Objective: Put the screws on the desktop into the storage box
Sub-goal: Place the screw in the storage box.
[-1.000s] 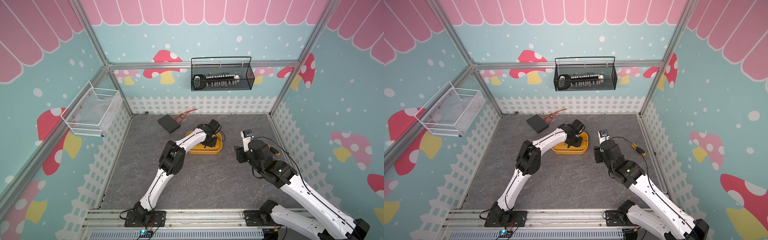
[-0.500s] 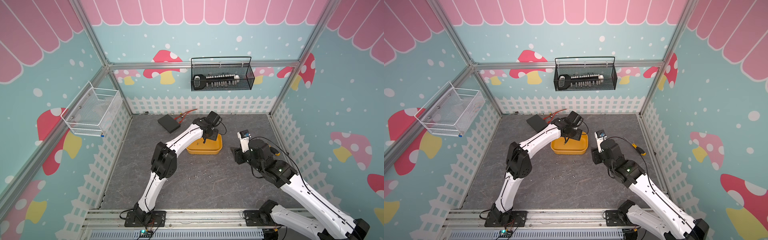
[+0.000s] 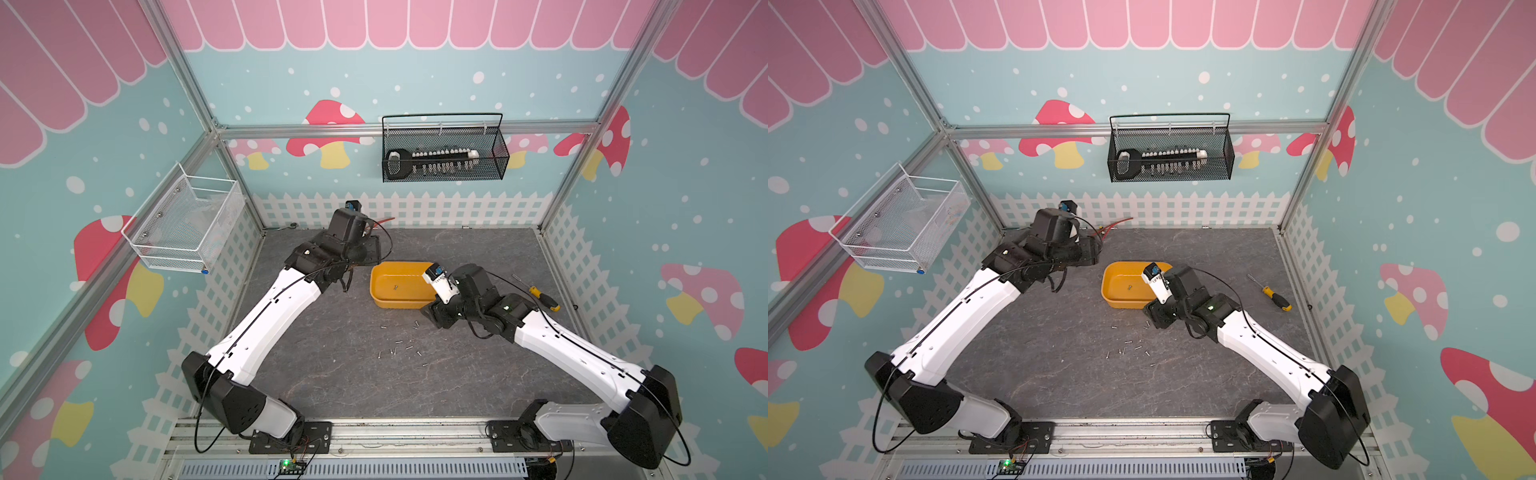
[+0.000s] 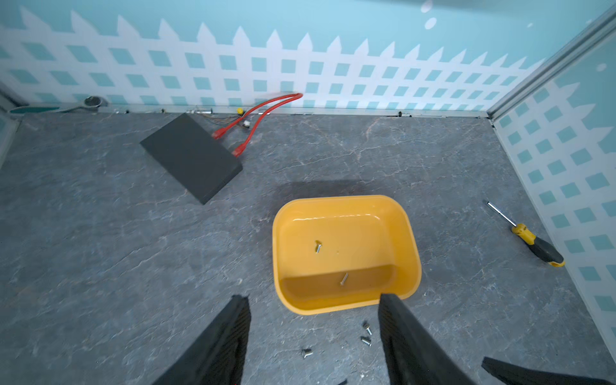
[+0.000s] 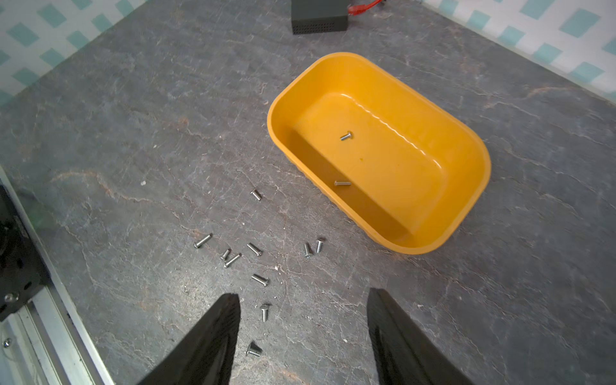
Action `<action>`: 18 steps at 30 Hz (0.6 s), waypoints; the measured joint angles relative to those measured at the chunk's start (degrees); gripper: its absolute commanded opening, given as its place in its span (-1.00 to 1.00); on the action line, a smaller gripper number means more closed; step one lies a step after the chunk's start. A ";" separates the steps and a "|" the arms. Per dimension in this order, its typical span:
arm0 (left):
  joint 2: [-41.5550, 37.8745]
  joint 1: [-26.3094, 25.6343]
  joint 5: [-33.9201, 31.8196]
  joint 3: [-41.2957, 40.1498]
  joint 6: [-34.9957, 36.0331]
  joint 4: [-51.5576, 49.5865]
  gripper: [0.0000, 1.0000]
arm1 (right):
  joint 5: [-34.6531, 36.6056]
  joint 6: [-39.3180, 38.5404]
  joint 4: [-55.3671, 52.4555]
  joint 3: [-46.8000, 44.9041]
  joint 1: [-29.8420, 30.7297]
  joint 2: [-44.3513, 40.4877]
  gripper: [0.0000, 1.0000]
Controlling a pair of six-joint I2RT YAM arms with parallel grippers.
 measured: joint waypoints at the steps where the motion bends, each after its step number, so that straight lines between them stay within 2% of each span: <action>1: -1.55 0.72 0.28 -2.21 -0.17 0.35 0.33 | -0.55 -1.22 0.33 0.22 0.46 1.11 0.38; 4: -5.07 2.49 1.64 -7.82 -0.59 0.87 0.45 | -1.40 -4.42 1.20 2.01 1.57 5.09 0.41; 10: -8.76 4.07 4.44 -15.17 -1.57 2.56 0.44 | -1.60 -9.75 2.51 8.48 3.82 16.65 0.42; 14: -10.75 6.10 6.34 -18.03 -2.05 3.76 0.29 | -1.31 -12.63 2.51 12.81 5.31 24.04 0.18; 18: -13.18 9.70 7.91 -19.87 -2.56 4.59 0.17 | -1.27 -14.10 2.27 16.68 6.01 29.57 0.04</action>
